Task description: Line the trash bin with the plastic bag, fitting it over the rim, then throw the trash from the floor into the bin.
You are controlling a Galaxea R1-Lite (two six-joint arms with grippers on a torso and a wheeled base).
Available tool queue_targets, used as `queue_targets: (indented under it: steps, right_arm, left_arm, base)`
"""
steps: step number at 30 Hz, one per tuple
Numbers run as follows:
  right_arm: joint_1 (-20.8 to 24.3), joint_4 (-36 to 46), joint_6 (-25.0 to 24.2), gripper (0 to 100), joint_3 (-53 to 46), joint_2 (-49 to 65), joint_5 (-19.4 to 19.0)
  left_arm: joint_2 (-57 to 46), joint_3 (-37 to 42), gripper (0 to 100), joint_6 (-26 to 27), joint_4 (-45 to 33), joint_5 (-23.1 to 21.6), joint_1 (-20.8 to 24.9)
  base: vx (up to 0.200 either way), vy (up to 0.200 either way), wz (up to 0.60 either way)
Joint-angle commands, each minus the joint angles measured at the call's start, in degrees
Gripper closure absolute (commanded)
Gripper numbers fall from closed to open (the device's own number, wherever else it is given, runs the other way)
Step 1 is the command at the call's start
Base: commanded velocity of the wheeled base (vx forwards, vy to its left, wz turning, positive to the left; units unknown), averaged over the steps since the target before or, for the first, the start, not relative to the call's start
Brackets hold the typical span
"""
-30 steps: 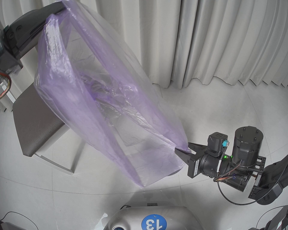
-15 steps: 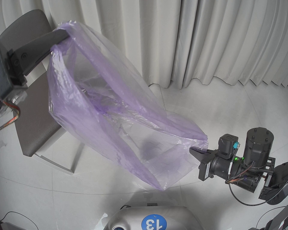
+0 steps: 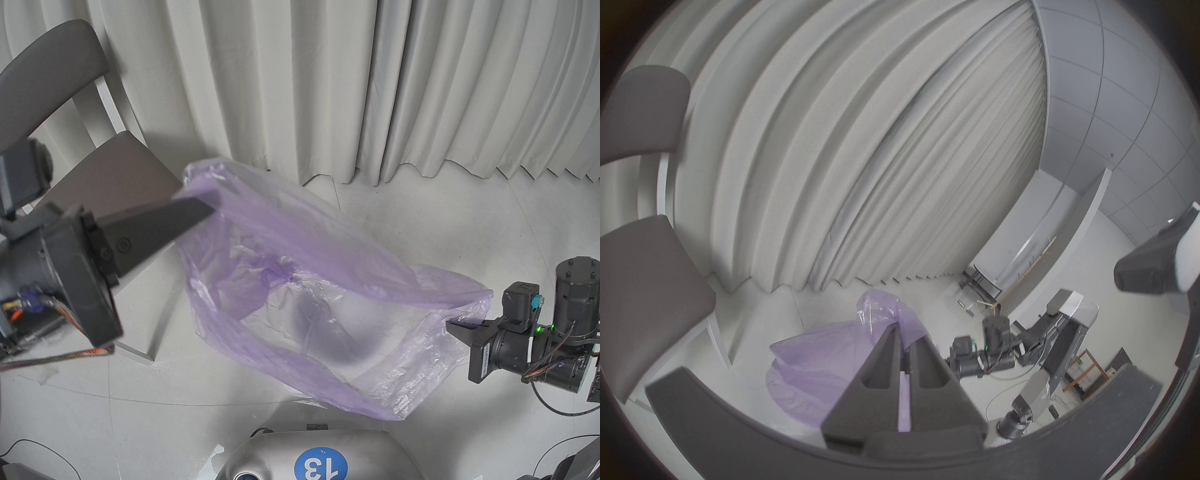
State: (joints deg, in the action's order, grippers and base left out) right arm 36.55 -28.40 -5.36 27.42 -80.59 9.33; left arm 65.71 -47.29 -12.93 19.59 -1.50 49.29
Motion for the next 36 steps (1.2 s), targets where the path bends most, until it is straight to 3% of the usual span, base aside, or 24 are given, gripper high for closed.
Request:
queue_targets:
  steps: [1, 8, 12, 15, 22, 30, 36]
  right_arm:
    - [0.63, 1.25, 0.09, 100, 0.09, 5.36, -0.01]
    - [4.76, 5.2, 1.23, 100, 2.73, 8.61, -0.01]
    - [8.01, 24.1, 4.13, 100, 10.82, 15.47, -2.73]
    - [7.93, 31.92, 4.84, 100, 14.16, 17.05, -5.81]
    - [1.51, 28.58, 3.43, 100, 10.2, 14.85, -6.34]
    - [-1.3, 16.36, 0.44, 100, 2.73, 12.56, -5.99]
    - [-2.97, 15.31, -3.6, 100, 2.64, 9.93, -6.07]
  left_arm:
    - [4.61, 0.97, 100, 0.01, -0.25, 0.01, 1.16]
    - [8.3, 1.94, 100, 0.01, -0.25, -0.08, 1.51]
    - [11.28, 1.67, 100, 0.01, 0.27, 0.18, 2.39]
    - [12.78, 1.23, 100, 0.1, 0.36, 0.53, 3.71]
    - [15.68, -1.05, 100, 0.1, 1.77, 1.24, 3.71]
    - [19.11, -1.84, 100, 0.01, 2.38, 0.97, 3.54]
    - [21.13, -2.55, 100, -0.16, 2.91, 1.15, 3.71]
  base:
    - [0.0, 0.0, 0.0]
    - [0.0, 0.0, 0.0]
    - [0.0, 0.0, 0.0]
    - [0.0, 0.0, 0.0]
    - [0.0, 0.0, 0.0]
    - [0.0, 0.0, 0.0]
    - [0.0, 0.0, 0.0]
